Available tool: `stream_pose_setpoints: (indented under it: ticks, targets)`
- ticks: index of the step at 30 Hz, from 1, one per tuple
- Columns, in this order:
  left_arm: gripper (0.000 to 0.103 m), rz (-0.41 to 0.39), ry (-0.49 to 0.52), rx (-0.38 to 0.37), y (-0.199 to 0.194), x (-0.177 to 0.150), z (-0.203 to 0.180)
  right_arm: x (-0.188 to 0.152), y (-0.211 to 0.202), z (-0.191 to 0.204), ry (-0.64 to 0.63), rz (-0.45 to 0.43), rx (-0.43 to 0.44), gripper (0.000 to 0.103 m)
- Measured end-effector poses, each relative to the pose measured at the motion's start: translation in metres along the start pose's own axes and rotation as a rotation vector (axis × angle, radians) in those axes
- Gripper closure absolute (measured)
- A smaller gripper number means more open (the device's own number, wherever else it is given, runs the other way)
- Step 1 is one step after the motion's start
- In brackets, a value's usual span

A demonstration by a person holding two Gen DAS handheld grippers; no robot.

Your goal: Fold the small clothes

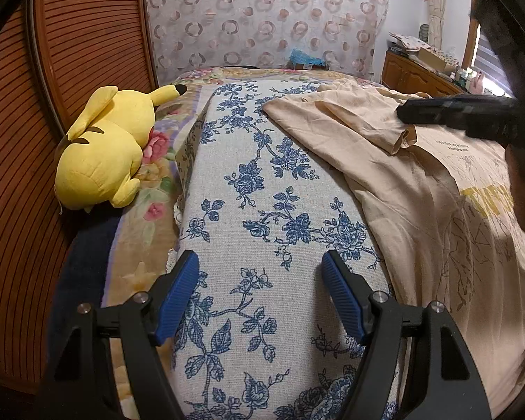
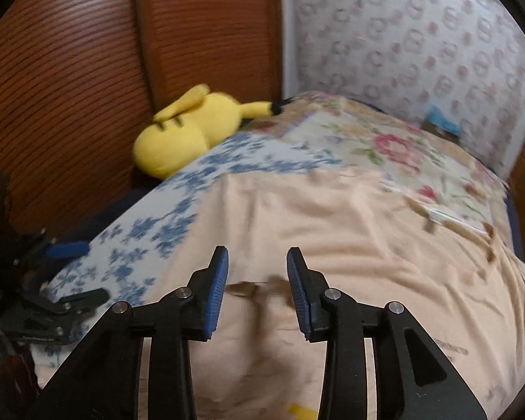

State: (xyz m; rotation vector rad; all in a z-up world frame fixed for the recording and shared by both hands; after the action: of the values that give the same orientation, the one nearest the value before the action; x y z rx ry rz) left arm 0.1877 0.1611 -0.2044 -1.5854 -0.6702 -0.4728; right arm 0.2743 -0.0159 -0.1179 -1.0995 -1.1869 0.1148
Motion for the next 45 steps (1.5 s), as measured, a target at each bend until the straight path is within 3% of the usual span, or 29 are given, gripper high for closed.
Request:
stream_pose_setpoints:
  ticks: [5, 7, 9, 13, 15, 16, 18, 20, 25, 28, 31, 36, 38, 41, 45]
  targets:
    - [0.03, 0.0, 0.0, 0.0, 0.0, 0.0, 0.0, -0.015, 0.044, 0.011, -0.081, 0.148, -0.015, 0.069]
    - [0.03, 0.0, 0.0, 0.0, 0.0, 0.0, -0.001, -0.017, 0.053, 0.006, -0.085, 0.17, -0.009, 0.091]
    - [0.03, 0.0, 0.0, 0.0, 0.0, 0.0, -0.001, -0.014, 0.051, -0.003, -0.063, 0.153, -0.006, 0.097]
    - [0.03, 0.0, 0.0, 0.001, 0.0, 0.0, -0.001, 0.004, 0.026, -0.061, 0.072, 0.049, -0.195, 0.097]
    - [0.03, 0.0, 0.0, 0.0, 0.0, 0.0, 0.0, 0.005, 0.016, -0.079, 0.116, 0.025, -0.23, 0.096]
    - [0.03, 0.0, 0.0, 0.0, 0.0, 0.0, -0.001, 0.004, 0.012, -0.084, 0.121, 0.024, -0.241, 0.086]
    - [0.03, 0.0, 0.0, 0.001, 0.0, 0.0, -0.001, -0.002, 0.006, -0.088, 0.118, 0.039, -0.248, 0.078]
    - [0.03, -0.001, -0.001, 0.001, 0.0, 0.0, -0.001, -0.01, -0.003, -0.081, 0.108, 0.04, -0.212, 0.076]
    - [0.03, -0.001, 0.0, 0.001, 0.0, -0.001, -0.001, -0.042, -0.02, -0.03, 0.086, 0.049, -0.03, 0.065]
    - [0.03, -0.001, 0.0, 0.001, 0.0, -0.001, -0.001, -0.063, -0.023, -0.007, 0.13, 0.077, 0.083, 0.064]
    - [0.03, -0.001, 0.0, 0.001, 0.0, -0.001, -0.001, -0.071, -0.023, 0.011, 0.147, 0.085, 0.149, 0.064]
    - [0.03, -0.001, 0.0, 0.001, 0.0, -0.001, -0.001, -0.077, -0.021, 0.029, 0.125, 0.116, 0.176, 0.065]
    - [0.03, -0.001, 0.0, 0.001, 0.0, -0.001, -0.001, -0.082, -0.017, 0.031, 0.121, 0.132, 0.179, 0.067]
    - [0.03, -0.001, 0.0, 0.001, 0.0, -0.001, -0.001, -0.087, -0.013, 0.035, 0.101, 0.14, 0.203, 0.09]
    - [0.03, -0.001, 0.0, 0.001, 0.0, -0.001, -0.001, -0.088, -0.023, 0.035, 0.06, 0.117, 0.192, 0.093]
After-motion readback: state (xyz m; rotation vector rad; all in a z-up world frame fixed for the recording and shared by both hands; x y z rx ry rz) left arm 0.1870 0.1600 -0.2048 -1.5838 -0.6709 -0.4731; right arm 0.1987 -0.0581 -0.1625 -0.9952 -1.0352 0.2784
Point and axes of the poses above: each gripper's, at about its wrist camera, not at the fingertips, and y roughly the way its jaws point, z to its left, x to its top, the point moved 10 cm from there along y, roughly the way its jaws point, and after that the axes turned 7 degrees about -y, right-handed, at the moved point
